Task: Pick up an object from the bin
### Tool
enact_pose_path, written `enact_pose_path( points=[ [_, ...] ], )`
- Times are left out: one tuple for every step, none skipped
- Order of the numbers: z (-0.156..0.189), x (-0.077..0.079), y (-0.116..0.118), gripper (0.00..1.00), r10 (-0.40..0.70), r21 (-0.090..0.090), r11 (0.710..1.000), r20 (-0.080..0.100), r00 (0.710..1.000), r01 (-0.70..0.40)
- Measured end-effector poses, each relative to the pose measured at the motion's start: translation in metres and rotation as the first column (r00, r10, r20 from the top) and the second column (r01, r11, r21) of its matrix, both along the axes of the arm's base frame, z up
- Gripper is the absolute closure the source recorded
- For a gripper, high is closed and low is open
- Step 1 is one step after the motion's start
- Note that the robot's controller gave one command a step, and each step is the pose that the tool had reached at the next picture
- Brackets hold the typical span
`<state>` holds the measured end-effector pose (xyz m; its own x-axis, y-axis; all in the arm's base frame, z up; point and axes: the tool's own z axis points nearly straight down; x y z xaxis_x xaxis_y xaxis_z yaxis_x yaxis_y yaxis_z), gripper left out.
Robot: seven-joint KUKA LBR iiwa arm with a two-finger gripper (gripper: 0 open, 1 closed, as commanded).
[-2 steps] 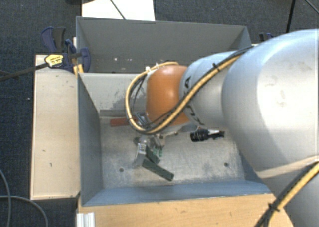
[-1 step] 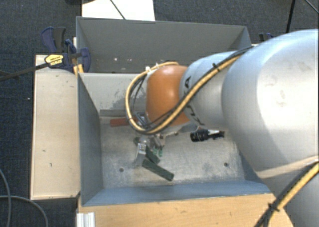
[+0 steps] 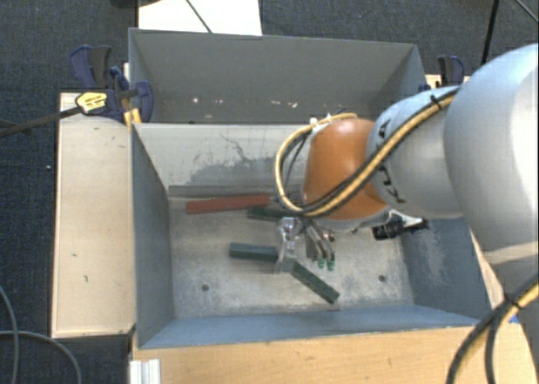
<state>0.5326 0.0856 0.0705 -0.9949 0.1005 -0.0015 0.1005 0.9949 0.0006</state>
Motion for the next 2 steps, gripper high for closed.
enact_pose_path(
  points=[
    [0.0,0.0,0.0,1.0,0.0,0.0,1.0,0.0,1.0,0.0],
    [0.036,-0.03,0.006,1.0,0.019,-0.002,1.0,-0.011,1.0,-0.019]
  ],
)
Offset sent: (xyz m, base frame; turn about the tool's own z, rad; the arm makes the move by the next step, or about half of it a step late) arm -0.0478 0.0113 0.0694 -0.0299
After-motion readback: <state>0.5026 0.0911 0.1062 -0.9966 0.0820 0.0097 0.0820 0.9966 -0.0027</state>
